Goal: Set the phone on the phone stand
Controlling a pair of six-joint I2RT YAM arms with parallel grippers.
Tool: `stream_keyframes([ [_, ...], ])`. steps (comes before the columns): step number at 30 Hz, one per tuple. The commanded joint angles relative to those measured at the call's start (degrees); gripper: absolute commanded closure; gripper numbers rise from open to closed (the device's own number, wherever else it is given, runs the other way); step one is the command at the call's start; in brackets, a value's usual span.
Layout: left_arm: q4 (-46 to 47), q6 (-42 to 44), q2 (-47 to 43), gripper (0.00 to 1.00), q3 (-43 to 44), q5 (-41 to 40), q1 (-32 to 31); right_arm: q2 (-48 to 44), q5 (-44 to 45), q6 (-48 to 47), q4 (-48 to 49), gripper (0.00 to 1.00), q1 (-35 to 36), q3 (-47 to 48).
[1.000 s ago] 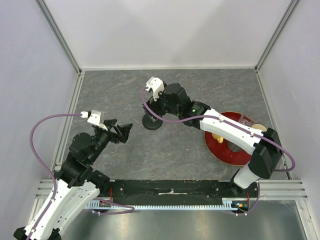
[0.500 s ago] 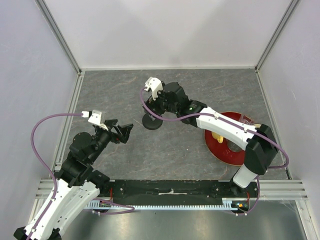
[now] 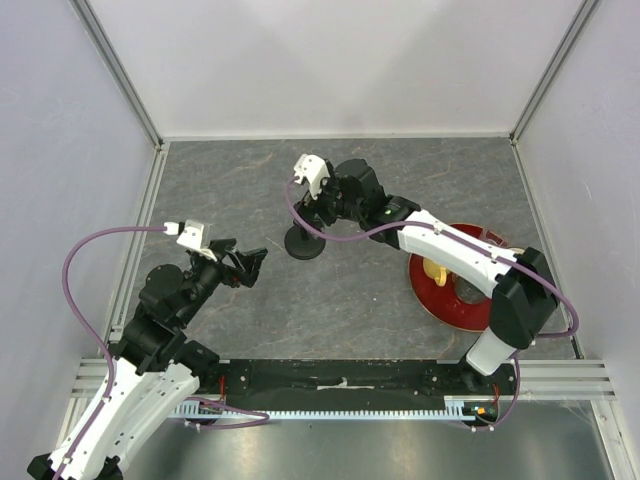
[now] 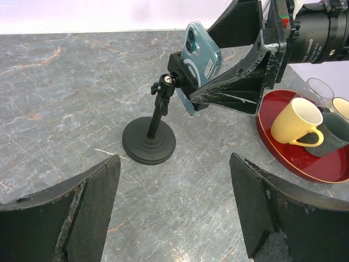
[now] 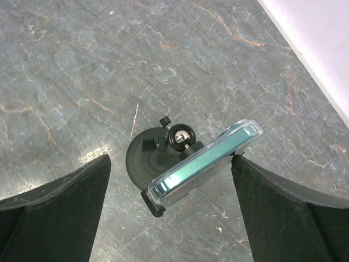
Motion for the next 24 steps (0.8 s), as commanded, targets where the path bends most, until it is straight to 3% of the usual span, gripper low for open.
stream_keyframes([
  [1, 1.98, -0.79, 0.35, 0.13, 0.27, 1.87, 0.41, -2.98, -9.24, -5.20, 0.46, 0.02, -2.36, -0.63],
  [12, 2.07, -0.79, 0.88, 0.13, 0.27, 1.78, 0.41, 0.36, -17.43, -14.86, -2.88, 0.02, -6.58, 3.33],
  [24, 2.69, -0.53, 1.05, 0.14, 0.18, 4.06, 0.41, 5.01, -27.88, -18.92, -6.48, 0.02, -9.31, 8.77],
])
